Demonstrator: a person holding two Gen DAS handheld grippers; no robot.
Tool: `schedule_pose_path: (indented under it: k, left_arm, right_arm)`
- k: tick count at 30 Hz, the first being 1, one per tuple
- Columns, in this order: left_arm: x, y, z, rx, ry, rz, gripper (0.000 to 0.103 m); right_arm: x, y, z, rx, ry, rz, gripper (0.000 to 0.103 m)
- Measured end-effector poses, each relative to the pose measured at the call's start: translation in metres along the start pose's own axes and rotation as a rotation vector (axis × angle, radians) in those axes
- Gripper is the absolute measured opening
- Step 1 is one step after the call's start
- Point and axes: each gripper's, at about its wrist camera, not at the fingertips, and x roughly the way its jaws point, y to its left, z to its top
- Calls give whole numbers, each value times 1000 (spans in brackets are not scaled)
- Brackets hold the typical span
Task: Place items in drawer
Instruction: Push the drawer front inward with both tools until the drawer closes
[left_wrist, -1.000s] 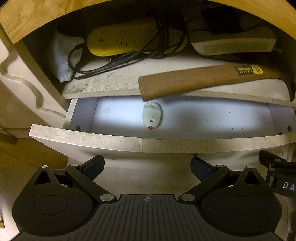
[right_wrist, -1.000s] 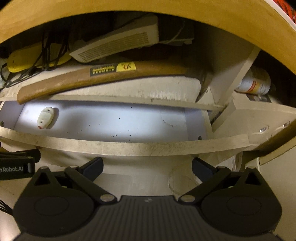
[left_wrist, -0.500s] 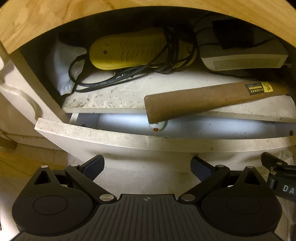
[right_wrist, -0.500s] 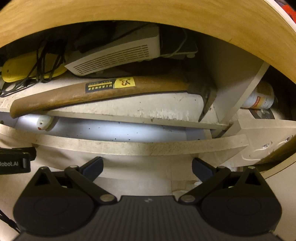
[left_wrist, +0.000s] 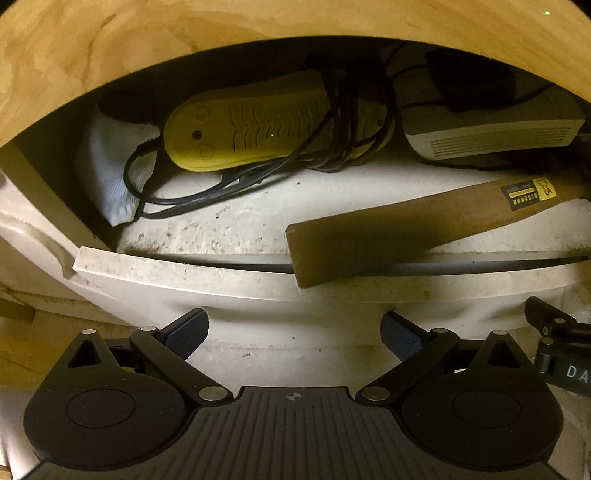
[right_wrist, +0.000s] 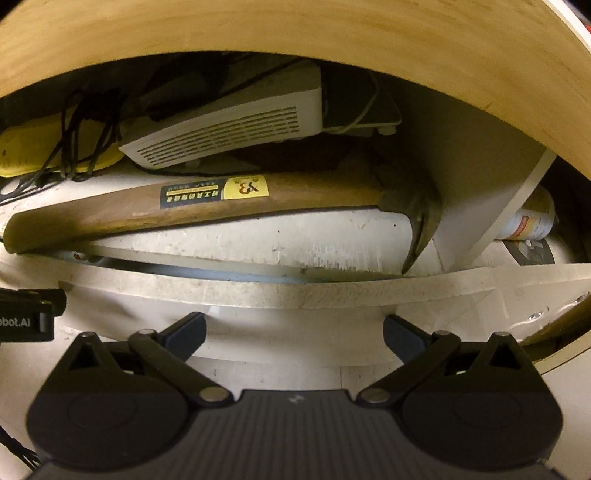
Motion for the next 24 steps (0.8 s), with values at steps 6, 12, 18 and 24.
schedule_pose_path:
  k: [6, 12, 18, 24]
  left_arm:
    - [10, 5, -2, 16, -6, -10, 103]
    - [28, 11, 3, 17, 3, -9, 103]
    - [39, 16, -5, 15, 7, 6, 103]
    - [43, 22, -18, 25, 16, 11, 103]
  right_arm:
    - [-5, -1, -5, -1, -5, 0, 103]
    - [-11, -2, -10, 0, -5, 2, 103]
    - [-25, -2, -19, -24, -1, 1, 102]
    - [-39, -1, -27, -51, 3, -1, 102]
